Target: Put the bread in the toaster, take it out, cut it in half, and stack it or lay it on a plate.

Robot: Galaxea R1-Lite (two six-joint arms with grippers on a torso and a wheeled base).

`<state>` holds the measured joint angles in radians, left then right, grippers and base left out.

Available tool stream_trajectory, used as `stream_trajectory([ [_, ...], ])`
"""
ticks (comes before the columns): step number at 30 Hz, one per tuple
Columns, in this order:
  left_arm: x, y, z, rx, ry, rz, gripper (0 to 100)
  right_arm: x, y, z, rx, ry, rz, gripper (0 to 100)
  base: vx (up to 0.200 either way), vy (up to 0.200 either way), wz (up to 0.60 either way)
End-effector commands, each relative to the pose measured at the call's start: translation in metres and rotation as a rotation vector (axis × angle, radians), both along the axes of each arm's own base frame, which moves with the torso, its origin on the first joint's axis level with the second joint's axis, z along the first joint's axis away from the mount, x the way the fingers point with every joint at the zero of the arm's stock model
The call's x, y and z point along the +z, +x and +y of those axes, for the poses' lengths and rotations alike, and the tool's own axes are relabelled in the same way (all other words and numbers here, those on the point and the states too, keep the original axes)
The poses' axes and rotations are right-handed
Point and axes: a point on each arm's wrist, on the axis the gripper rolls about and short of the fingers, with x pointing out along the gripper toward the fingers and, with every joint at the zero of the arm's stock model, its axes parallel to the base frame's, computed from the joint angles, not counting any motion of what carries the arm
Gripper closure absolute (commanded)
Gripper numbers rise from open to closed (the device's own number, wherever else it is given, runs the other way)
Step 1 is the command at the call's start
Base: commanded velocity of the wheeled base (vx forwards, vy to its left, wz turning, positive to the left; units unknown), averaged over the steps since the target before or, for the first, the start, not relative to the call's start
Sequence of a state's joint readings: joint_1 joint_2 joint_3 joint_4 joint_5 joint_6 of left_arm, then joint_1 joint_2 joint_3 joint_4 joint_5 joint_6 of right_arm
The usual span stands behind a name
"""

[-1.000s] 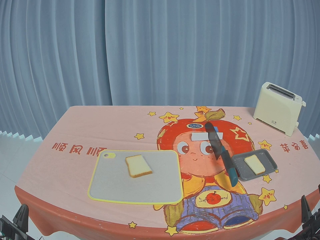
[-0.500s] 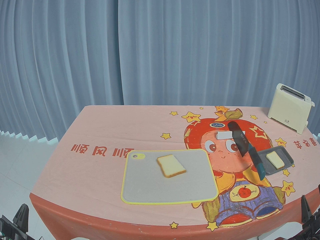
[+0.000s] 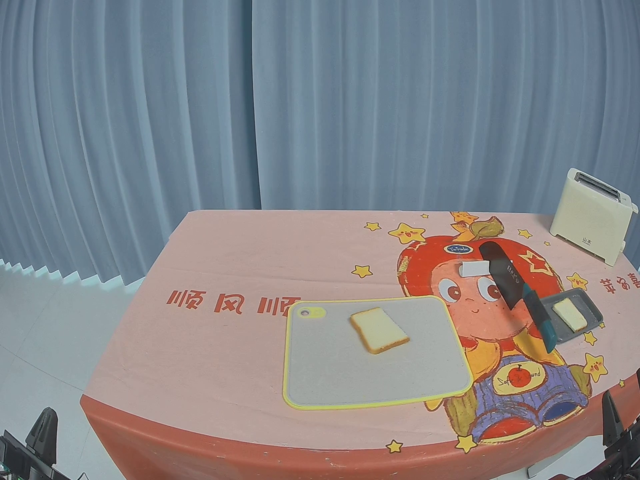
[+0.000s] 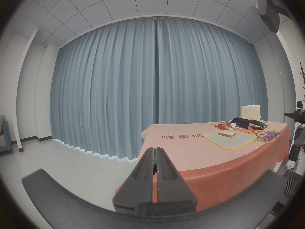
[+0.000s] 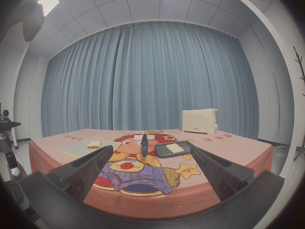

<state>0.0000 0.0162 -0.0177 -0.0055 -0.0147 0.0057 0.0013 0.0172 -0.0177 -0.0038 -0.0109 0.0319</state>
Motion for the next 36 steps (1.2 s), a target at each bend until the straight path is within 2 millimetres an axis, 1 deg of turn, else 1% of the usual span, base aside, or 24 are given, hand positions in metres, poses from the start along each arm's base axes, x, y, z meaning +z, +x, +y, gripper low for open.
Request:
stream_trajectory([
  [1,-0.005,0.0008,0.0,-0.001,0.0,0.01,100,-0.0052,0.0,0.0,0.0,0.0,0.0,0,0.0,0.0,0.0],
  [36,-0.005,0.0007,0.0,-0.001,0.002,0.009,100,-0.0052,0.0,0.0,-0.003,0.0,0.0,0,0.0,0.0,0.0],
])
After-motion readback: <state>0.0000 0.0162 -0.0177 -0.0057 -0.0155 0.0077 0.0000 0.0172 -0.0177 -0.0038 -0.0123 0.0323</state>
